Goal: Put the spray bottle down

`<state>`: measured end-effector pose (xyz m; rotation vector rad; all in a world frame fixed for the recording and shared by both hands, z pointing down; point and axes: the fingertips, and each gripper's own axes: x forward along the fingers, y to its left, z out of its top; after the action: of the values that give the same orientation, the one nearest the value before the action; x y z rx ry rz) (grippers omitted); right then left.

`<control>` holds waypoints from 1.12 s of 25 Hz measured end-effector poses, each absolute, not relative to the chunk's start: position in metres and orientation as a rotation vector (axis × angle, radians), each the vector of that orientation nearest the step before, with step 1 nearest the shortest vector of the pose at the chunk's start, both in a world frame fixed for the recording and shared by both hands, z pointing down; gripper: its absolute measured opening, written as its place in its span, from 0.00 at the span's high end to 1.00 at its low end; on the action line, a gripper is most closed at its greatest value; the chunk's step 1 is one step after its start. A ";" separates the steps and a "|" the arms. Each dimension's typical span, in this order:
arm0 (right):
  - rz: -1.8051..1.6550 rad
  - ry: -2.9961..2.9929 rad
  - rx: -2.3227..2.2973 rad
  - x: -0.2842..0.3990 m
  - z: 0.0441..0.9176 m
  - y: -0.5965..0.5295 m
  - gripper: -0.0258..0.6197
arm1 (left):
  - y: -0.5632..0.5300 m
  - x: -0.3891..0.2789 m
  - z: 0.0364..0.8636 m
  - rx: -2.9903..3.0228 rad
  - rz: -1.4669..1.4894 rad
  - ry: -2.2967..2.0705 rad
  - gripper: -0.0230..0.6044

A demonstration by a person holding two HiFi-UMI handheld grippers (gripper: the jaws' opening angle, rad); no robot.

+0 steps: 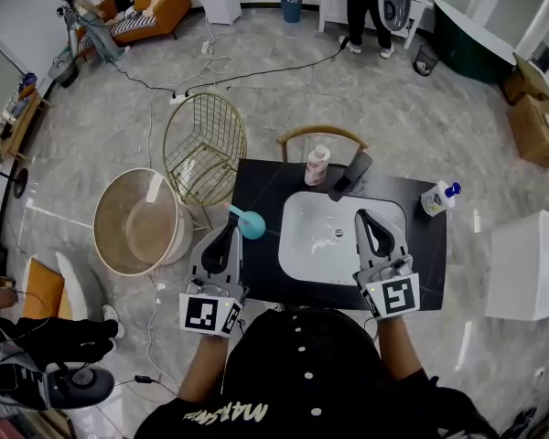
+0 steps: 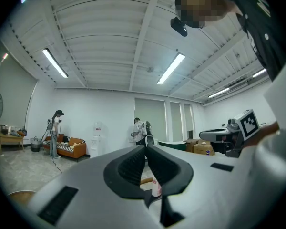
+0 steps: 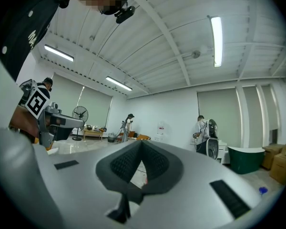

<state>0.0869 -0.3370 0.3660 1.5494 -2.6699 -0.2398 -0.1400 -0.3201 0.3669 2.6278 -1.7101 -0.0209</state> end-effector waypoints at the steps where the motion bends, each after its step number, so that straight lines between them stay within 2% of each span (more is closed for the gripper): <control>1: -0.241 -2.669 1.549 0.087 0.366 -0.337 0.97 | -0.320 -0.140 0.367 2.627 -0.021 -1.711 0.92; 28: -0.263 -2.673 1.529 0.082 0.365 -0.343 0.97 | -0.323 -0.138 0.371 2.624 -0.019 -1.705 0.92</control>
<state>0.0822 -0.3426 0.3655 1.5291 -2.6726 -0.2627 -0.1380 -0.3229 0.3706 2.6243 -1.7052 -0.0189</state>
